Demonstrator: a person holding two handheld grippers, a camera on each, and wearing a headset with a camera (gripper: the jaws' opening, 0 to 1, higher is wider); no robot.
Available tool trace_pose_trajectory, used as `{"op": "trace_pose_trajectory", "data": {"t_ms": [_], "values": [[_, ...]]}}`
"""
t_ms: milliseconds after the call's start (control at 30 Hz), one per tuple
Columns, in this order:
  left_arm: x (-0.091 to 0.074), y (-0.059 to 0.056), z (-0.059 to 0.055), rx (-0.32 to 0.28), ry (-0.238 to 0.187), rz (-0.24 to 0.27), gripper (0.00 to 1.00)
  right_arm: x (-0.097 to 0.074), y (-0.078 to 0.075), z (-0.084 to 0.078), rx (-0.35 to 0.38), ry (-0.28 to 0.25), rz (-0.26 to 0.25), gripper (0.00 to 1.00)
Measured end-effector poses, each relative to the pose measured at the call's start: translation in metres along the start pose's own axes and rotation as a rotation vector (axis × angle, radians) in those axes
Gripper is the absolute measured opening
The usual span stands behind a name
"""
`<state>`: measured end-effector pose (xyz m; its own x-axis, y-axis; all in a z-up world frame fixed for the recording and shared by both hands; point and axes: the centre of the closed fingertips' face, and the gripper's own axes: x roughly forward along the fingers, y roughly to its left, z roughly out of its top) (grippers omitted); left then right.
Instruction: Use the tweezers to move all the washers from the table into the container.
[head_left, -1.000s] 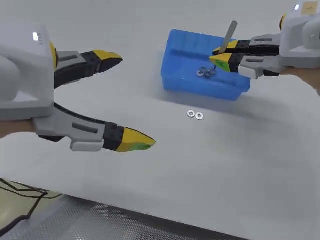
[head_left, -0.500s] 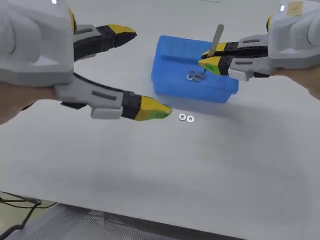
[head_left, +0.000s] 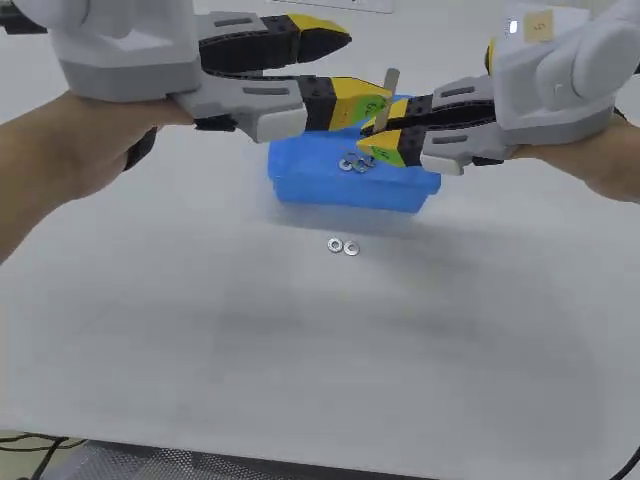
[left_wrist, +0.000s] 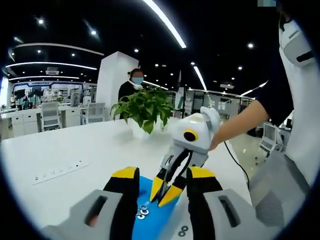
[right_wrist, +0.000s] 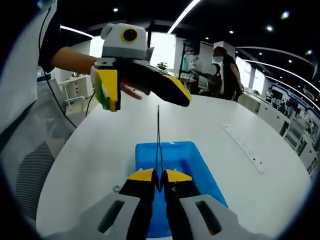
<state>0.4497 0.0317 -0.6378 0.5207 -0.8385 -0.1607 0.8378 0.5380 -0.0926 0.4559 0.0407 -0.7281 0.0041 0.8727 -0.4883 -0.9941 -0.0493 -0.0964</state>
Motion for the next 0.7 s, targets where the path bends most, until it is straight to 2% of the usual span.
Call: {"op": "trace_pose_trajectory", "data": {"t_ms": [33, 67, 100, 200, 300, 433, 567, 700], "values": [[0.003, -0.009, 0.001, -0.022, -0.003, -0.048, 0.41, 0.000, 0.002, 0.001, -0.005, 0.001, 0.008, 0.07], [0.005, -0.012, 0.002, -0.044, -0.012, -0.074, 0.39, -0.001, 0.003, 0.000, -0.009, 0.004, 0.012, 0.07], [0.007, -0.012, 0.003, -0.040, -0.015, -0.085, 0.36, 0.000, 0.006, 0.000, -0.010, 0.007, 0.025, 0.07], [0.013, -0.015, -0.006, 0.005, 0.037, -0.127, 0.25, 0.000, 0.011, 0.000, -0.021, 0.010, 0.046, 0.07], [0.016, -0.020, -0.011, 0.003, 0.060, -0.172, 0.24, 0.000, 0.015, 0.001, -0.029, 0.015, 0.063, 0.07], [0.018, -0.021, -0.011, 0.021, 0.066, -0.189, 0.16, 0.001, 0.019, 0.002, -0.036, 0.015, 0.078, 0.07], [0.016, -0.020, -0.008, 0.012, 0.052, -0.203, 0.10, 0.002, 0.020, 0.004, -0.039, 0.015, 0.085, 0.08], [0.012, -0.028, -0.010, 0.026, 0.063, -0.241, 0.07, 0.004, 0.022, 0.006, -0.049, 0.014, 0.094, 0.08]]}}
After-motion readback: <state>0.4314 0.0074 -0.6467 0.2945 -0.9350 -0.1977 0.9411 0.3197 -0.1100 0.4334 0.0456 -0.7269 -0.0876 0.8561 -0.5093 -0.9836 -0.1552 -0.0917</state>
